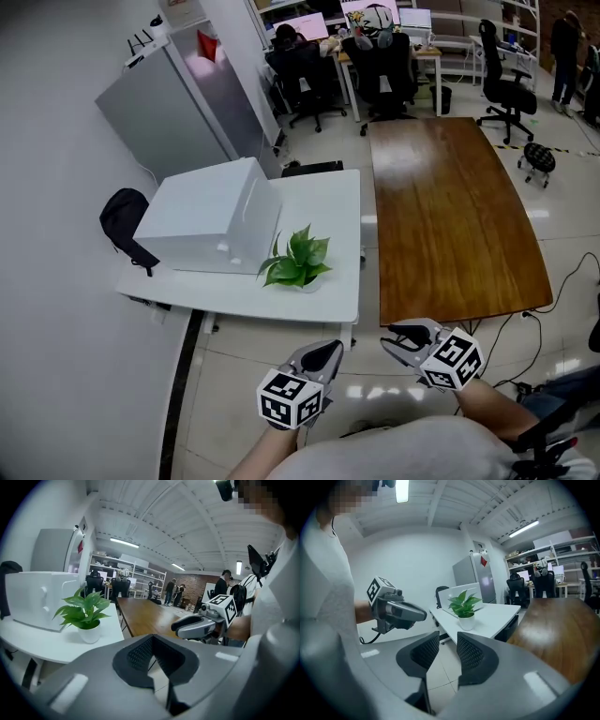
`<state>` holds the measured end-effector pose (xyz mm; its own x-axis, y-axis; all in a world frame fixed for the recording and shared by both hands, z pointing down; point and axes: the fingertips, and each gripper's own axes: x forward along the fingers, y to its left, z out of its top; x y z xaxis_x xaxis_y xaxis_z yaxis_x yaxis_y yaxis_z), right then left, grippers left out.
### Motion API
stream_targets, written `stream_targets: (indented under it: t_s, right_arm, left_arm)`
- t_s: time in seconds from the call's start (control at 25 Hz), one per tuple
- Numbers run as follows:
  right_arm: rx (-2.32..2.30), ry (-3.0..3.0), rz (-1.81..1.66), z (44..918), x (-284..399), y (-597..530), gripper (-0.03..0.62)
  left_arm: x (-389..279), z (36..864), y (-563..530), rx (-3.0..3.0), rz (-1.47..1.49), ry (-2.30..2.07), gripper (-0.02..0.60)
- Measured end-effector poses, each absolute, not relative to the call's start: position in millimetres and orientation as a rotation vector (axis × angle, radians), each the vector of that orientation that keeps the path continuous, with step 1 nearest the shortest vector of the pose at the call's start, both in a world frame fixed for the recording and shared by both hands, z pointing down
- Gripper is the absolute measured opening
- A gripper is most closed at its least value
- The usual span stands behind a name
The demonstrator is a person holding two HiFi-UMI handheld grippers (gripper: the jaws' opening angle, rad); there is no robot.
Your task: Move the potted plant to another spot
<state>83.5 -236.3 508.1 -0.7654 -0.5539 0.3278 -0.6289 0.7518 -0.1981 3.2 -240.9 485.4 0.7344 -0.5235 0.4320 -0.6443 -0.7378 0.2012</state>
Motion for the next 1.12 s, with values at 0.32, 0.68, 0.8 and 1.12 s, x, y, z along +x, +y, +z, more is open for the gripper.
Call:
stream_targets:
  t_s: [0.32,0.68,0.8,1.12]
  right_arm:
    - [0.835,-2.627,0.338,535,40,-279,0.138]
    - [0.835,-2.549,0.301,564,-5,-338,0.27]
    - [0.869,-2.537,0.303,572,-18,-364,0.304]
    - [0.969,-2.483,0.307,608,-47,-429,0.413]
  left_arm:
    - [-37,480,-263,2.573,0.484,-0.974,-0.003]
    - [-116,487,-267,2.484,0.467,-1.1,-0.003]
    - [-149,494,-265,2.437,0.456,-1.166,-0.003]
    - [-221,498,-243,2.328,0.437,-1.315,-0.003]
